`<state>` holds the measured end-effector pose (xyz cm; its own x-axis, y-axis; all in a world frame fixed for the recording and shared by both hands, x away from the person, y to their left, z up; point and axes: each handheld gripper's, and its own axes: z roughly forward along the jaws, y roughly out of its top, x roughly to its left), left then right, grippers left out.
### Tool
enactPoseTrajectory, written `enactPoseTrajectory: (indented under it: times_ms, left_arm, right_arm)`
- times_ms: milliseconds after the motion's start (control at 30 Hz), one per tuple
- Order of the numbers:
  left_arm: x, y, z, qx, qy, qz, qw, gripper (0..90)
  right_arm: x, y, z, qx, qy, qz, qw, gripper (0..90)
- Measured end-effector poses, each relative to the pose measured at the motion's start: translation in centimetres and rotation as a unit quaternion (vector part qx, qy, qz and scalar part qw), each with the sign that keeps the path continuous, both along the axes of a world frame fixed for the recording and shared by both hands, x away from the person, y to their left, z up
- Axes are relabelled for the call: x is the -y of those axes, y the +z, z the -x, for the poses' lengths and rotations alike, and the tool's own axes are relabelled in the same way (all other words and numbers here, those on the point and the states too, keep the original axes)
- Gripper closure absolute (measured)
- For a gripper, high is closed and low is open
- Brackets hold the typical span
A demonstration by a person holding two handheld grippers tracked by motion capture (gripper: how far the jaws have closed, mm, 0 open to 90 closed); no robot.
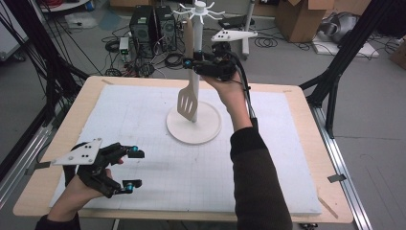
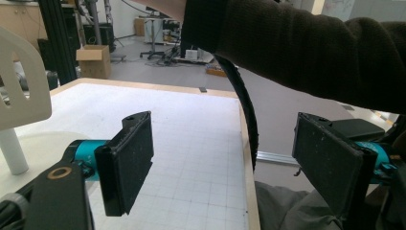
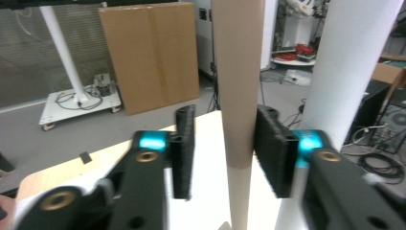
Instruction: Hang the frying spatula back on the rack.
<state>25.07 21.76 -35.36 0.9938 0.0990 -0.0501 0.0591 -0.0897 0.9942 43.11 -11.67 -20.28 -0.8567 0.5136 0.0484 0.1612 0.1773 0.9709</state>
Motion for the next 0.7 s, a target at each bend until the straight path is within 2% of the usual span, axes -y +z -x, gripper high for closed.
enactPoseTrajectory:
  times_ms: [33,67,100,267,300,367,400,467,500,533,567,600,700]
  left_arm:
    - [0.0,0.0,0.0,-0.002,0.000,0.001,1.0000,22.3]
    - [0.0,0.0,0.0,-0.001,0.001,0.000,1.0000,22.3]
    - [0.0,-0.1,-0.1,-0.001,0.002,0.000,1.0000,22.1]
    - [-0.1,0.0,-0.2,0.000,0.005,-0.001,1.0000,21.9]
    - [-0.1,0.0,-0.3,-0.001,0.006,0.000,1.0000,21.9]
    - [-0.2,-0.1,-0.3,-0.001,0.010,-0.001,1.0000,21.9]
    - [-0.3,-0.1,-0.4,-0.001,0.011,0.000,0.9999,21.8]
    - [-0.3,-0.2,-0.5,0.000,0.014,-0.001,0.9999,21.8]
    - [-0.3,-0.2,-0.4,-0.003,0.016,-0.001,0.9999,21.8]
    - [-0.3,-0.2,-0.4,-0.003,0.016,-0.001,0.9999,21.8]
    - [-0.4,-0.3,-0.5,-0.002,0.019,-0.005,0.9998,21.8]
    - [-0.4,-0.3,-0.5,-0.002,0.019,-0.005,0.9998,21.8]
    - [-0.6,-0.6,-0.7,-0.003,0.026,-0.008,0.9996,21.7]
  right_arm:
    - [0.3,-0.1,0.3,0.010,-0.014,0.009,0.9998,50.2]
    - [0.3,-0.1,0.3,0.010,-0.014,0.009,0.9998,50.2]
    - [0.8,-0.3,0.5,0.012,-0.019,0.009,0.9997,44.6]
    - [2.4,-1.0,1.2,0.008,-0.027,0.011,0.9995,36.3]
    - [3.3,-1.4,1.9,0.015,-0.024,0.011,0.9995,33.9]
    - [3.7,-1.6,2.2,0.015,-0.020,0.011,0.9996,32.9]
    - [5.0,-2.2,3.0,0.013,-0.010,0.010,0.9998,29.1]
    - [5.6,-2.5,3.4,0.014,-0.008,0.009,0.9998,28.4]
    - [6.8,-3.2,4.2,0.011,0.004,0.005,0.9999,26.2]
    - [6.8,-3.2,4.2,0.011,0.004,0.005,0.9999,26.2]
    - [8.0,-4.0,5.2,0.013,0.013,-0.004,0.9998,24.2]
    - [8.0,-4.0,5.2,0.013,0.013,-0.004,0.9998,24.2]
    - [9.7,-5.4,6.5,0.006,0.026,-0.010,0.9996,19.6]
